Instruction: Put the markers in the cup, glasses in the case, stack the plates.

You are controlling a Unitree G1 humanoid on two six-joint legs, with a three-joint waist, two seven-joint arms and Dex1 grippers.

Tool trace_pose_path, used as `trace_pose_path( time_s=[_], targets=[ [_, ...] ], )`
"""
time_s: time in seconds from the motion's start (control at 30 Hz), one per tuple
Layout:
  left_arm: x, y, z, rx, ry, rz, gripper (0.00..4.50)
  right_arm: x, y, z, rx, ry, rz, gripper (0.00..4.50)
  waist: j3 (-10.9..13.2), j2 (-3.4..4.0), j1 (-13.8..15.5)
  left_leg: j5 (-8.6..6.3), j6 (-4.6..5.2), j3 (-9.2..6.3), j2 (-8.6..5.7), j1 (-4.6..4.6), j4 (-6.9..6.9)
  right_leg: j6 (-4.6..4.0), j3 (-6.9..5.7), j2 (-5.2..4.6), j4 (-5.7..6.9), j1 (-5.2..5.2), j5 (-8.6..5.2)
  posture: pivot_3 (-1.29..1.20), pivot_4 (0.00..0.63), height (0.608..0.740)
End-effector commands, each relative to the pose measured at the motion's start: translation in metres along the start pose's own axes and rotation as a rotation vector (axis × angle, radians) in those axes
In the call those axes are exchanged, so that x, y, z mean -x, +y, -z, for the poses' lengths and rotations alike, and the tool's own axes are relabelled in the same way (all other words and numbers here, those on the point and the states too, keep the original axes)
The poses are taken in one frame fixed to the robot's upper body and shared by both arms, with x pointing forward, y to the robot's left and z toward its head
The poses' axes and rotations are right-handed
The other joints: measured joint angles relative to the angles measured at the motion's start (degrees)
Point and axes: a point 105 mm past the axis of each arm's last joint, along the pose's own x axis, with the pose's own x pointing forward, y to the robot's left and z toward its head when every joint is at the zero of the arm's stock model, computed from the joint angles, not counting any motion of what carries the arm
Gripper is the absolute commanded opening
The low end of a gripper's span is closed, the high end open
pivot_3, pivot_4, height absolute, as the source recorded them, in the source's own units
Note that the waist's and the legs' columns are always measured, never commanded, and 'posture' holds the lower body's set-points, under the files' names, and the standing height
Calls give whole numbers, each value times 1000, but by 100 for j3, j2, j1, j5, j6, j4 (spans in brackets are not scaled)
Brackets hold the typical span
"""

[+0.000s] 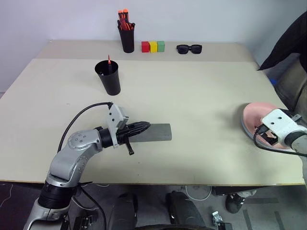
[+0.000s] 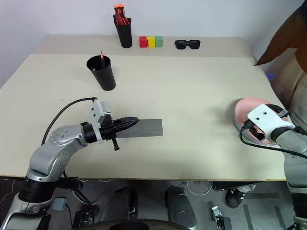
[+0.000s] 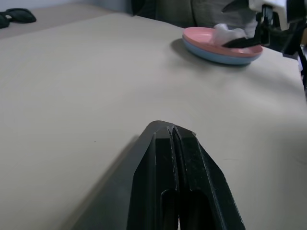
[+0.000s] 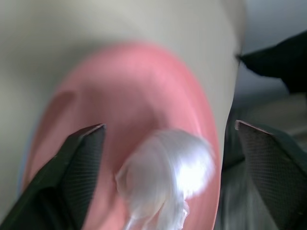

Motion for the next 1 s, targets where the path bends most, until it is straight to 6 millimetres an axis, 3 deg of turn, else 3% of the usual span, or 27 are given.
trace_pose_path(
  time_s=[0.03,0.2,0.37,0.43,0.67,0.8,1.0],
  targets=[
    [14,21,-16,-50,-60,-121,0,6,-9,-52,-87,-242,-15,4454,0,0,-15,0,0,0,1,1,0,1,0,1,0,0,1,0,150,725],
    [58,58,-11,-97,-39,-388,0,5,24,-101,-275,-448,-219,4454,1,-2,-21,0,0,-3,4,1,-4,3,-1,3,1,0,2,0,150,725],
    [109,83,1,-141,14,-640,0,-4,44,-122,-349,-530,-320,4454,3,-5,23,-1,2,2,4,-1,-4,-4,-1,-2,-1,-1,-2,0,150,725],
    [121,85,4,-126,11,-697,0,-11,48,-121,-361,-526,-332,4454,5,-9,37,-1,2,1,3,-1,-1,-14,-2,-3,-1,-1,-7,0,150,725],
    [133,77,6,-123,7,-759,0,-34,50,-109,-363,-510,-355,4454,5,-12,25,-2,3,6,4,-2,-1,-15,-3,-5,-2,-1,-7,0,150,725],
    [141,74,4,-126,10,-784,0,-40,57,-97,-359,-489,-386,4454,5,-12,11,-2,3,6,5,-1,-2,-12,-3,-4,-1,-2,-6,0,150,725],
    [144,71,5,-124,13,-805,0,-45,60,-99,-354,-501,-406,4454,5,-11,7,-2,3,7,5,-1,-3,-10,-3,-4,-1,-3,-4,0,150,725]
  ],
)
